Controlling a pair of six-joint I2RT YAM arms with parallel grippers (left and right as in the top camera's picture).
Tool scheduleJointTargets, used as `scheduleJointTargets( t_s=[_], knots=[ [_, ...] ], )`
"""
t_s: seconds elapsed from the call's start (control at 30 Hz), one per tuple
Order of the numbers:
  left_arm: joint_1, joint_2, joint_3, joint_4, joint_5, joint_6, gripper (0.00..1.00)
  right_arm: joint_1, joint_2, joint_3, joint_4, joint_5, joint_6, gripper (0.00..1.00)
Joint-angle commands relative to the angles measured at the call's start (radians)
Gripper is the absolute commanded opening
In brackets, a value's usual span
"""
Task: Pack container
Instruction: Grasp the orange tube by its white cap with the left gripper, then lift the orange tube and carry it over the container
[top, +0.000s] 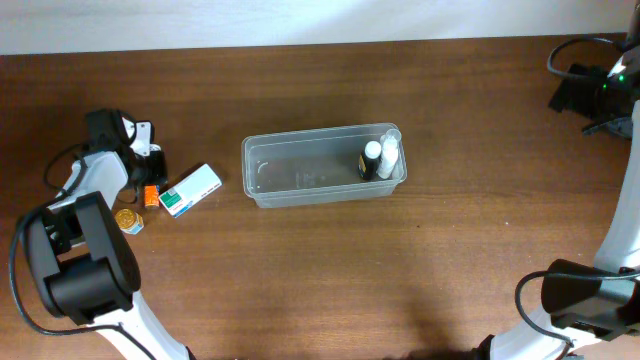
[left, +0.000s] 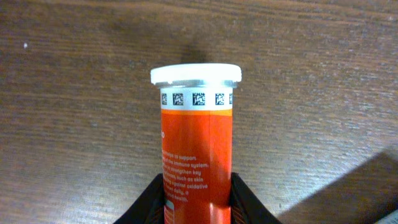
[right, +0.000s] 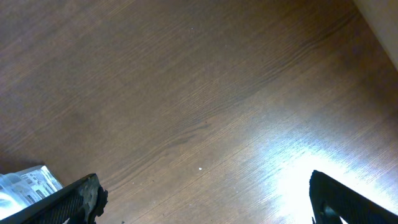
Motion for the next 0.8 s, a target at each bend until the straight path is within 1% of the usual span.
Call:
scheduleJointTargets(
  t_s=[0.0,0.3,0.53,0.6,0.77],
  knots=[
    [0.006,0.01,0.081,-0.04,-0.006,-0.024,0.21,-0.005,-0.005,0.007,0.0,0.009,0.009,0.98],
    [0.006,0.01,0.238,-0.212,0.006,-0.024,0.21,-0.005,-0.005,0.007,0.0,0.009,0.009,0.98],
    [0.005,0.009,0.414,-0.359,0.107,-0.019,0.2,-0.005,-0.005,0.007,0.0,0.009,0.009,0.99],
    [0.003,0.008,0.492,-0.418,0.171,0.017,0.2,-0.005,-0.005,0.007,0.0,0.009,0.009,0.98],
    [-0.031,0.0,0.63,-0.533,0.243,0.105,0.2,-0.005,-0.005,0.007,0.0,0.009,0.009,0.98]
  ],
)
